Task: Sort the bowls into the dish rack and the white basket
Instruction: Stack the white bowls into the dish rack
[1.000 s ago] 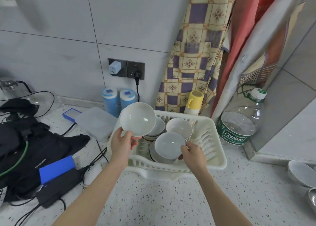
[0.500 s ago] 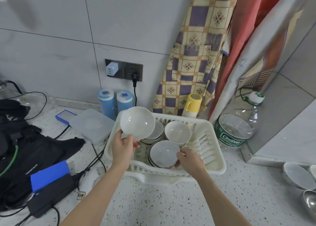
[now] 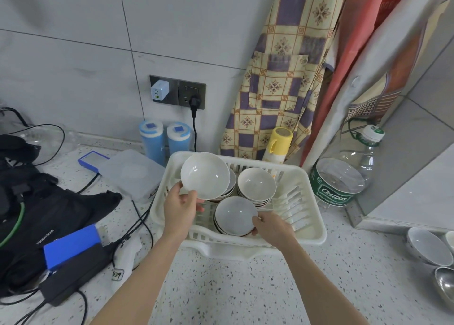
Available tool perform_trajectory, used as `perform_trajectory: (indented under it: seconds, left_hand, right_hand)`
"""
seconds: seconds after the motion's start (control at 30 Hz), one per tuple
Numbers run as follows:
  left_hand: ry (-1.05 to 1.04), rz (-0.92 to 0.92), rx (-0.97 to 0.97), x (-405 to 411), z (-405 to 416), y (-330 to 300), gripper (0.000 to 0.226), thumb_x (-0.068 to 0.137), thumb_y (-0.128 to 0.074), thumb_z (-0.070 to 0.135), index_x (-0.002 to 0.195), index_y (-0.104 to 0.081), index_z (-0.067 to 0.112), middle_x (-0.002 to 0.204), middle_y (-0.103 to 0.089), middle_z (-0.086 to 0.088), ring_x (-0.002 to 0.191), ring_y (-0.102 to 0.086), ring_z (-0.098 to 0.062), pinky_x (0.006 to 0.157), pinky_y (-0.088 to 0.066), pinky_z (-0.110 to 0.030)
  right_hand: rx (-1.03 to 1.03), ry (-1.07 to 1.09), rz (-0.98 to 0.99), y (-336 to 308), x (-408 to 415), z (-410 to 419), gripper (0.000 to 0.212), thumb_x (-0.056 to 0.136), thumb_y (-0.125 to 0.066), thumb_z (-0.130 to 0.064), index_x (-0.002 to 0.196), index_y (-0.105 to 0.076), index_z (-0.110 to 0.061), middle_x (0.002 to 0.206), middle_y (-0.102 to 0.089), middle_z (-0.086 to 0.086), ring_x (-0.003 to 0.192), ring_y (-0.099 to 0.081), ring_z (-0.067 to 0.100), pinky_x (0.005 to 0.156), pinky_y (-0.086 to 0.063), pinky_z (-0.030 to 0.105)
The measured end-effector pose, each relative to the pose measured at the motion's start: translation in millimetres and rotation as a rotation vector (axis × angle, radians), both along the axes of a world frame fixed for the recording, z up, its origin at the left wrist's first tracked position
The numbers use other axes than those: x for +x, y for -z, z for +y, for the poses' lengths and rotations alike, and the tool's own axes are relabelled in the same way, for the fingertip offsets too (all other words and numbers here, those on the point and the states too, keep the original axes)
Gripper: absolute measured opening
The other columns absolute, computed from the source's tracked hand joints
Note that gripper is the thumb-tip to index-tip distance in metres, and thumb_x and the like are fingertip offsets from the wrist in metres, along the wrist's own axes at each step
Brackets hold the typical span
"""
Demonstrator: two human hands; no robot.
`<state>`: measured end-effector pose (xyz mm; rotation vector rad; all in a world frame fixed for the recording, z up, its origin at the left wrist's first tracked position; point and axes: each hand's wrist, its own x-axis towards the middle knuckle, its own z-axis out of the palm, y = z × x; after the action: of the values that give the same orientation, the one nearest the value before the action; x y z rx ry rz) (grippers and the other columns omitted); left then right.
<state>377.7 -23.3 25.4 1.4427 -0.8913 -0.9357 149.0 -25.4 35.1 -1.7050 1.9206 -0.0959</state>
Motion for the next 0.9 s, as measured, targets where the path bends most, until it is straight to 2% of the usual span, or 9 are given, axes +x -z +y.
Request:
perform_trajectory:
  seconds: [0.17,0.27,0.4,0.5,0.57,0.63,0.7,0.8,0.9]
  left_hand:
    - [0.062,-0.068,0.029,-0.3,1.8,-2.4,0.028,0.090,-0.054,0.014,0.115,-0.058,0.025,0.071,-0.075,0.007,0.047,-0.065,-0.011,0.045,-0.045,-0.013]
    - [0.142,-0.121,0.076,-0.6,2.9,-3.8,0.030,0.090,-0.054,0.016,0.117,-0.057,0.029,0.070,-0.075,0.005,0.048,-0.065,-0.011,0.055,-0.048,-0.021]
    - [0.230,-0.133,0.139,0.5,1.8,-7.7,0.028,0.090,-0.054,0.015,0.114,-0.059,0.028,0.068,-0.075,0.001,0.049,-0.066,-0.012,0.055,-0.050,-0.023]
    - [0.312,-0.115,0.194,0.5,1.6,-12.9,0.023,0.090,-0.053,0.016,0.106,-0.058,0.032,0.069,-0.076,-0.001,0.048,-0.065,-0.010,0.048,-0.048,-0.018]
    - [0.371,-0.109,0.229,0.1,0.8,-15.3,0.022,0.090,-0.052,0.015,0.102,-0.059,0.032,0.069,-0.076,-0.004,0.046,-0.065,-0.007,0.041,-0.044,-0.014]
    - [0.439,-0.128,0.274,-0.2,-1.1,-16.8,0.022,0.089,-0.051,0.017,0.105,-0.063,0.027,0.071,-0.077,-0.005,0.048,-0.066,-0.008,0.041,-0.044,-0.013]
    - [0.501,-0.140,0.323,-0.5,-3.4,-17.5,0.022,0.090,-0.050,0.018,0.106,-0.063,0.022,0.072,-0.077,-0.006,0.048,-0.065,-0.007,0.041,-0.044,-0.012]
    - [0.582,-0.171,0.380,-1.9,-6.8,-18.5,0.020,0.089,-0.052,0.020,0.106,-0.063,0.020,0.076,-0.078,-0.004,0.047,-0.062,-0.007,0.045,-0.044,-0.014]
    - [0.656,-0.194,0.411,-3.3,-8.9,-17.9,0.024,0.089,-0.053,0.024,0.111,-0.062,0.022,0.081,-0.079,-0.003,0.063,-0.070,-0.020,0.059,-0.047,-0.023]
  right_hand:
    - [0.026,-0.026,0.122,6.7,0.8,-2.3,0.043,0.096,-0.033,-0.042,0.068,-0.061,-0.025,0.082,-0.074,-0.009,0.069,-0.060,0.014,0.069,-0.042,0.027]
    - [-0.026,0.043,0.096,8.1,1.3,-0.4,0.044,0.096,-0.035,-0.048,0.075,-0.065,-0.024,0.082,-0.073,-0.009,0.072,-0.063,0.014,0.062,-0.039,0.026]
    - [-0.201,0.240,-0.085,3.0,0.0,3.8,0.037,0.095,-0.035,-0.055,0.087,-0.061,-0.030,0.083,-0.069,-0.012,0.076,-0.059,0.014,0.060,-0.035,0.027]
    - [-0.211,0.244,-0.244,-2.5,-1.0,5.7,0.042,0.094,-0.032,-0.059,0.084,-0.063,-0.031,0.072,-0.069,-0.015,0.075,-0.059,0.004,0.060,-0.037,0.027]
    - [-0.196,0.221,-0.332,-6.4,-1.8,8.6,0.040,0.093,-0.032,-0.062,0.086,-0.064,-0.038,0.071,-0.071,-0.019,0.080,-0.058,-0.002,0.063,-0.037,0.027]
    - [-0.187,0.173,-0.380,-8.4,-3.1,10.8,0.038,0.092,-0.035,-0.064,0.088,-0.066,-0.041,0.074,-0.072,-0.022,0.086,-0.060,-0.002,0.070,-0.040,0.030]
    - [-0.183,0.135,-0.415,-8.2,-4.2,11.2,0.039,0.091,-0.040,-0.062,0.083,-0.069,-0.037,0.077,-0.073,-0.022,0.083,-0.060,0.002,0.075,-0.044,0.033]
    - [-0.179,0.108,-0.508,-7.4,-6.6,10.2,0.035,0.091,-0.046,-0.054,0.082,-0.071,-0.033,0.080,-0.074,-0.016,0.065,-0.052,0.002,0.071,-0.041,0.032]
    - [-0.171,0.092,-0.496,-4.9,-9.1,9.4,0.027,0.089,-0.052,-0.042,0.081,-0.072,-0.026,0.080,-0.074,-0.009,0.058,-0.047,0.003,0.069,-0.039,0.033]
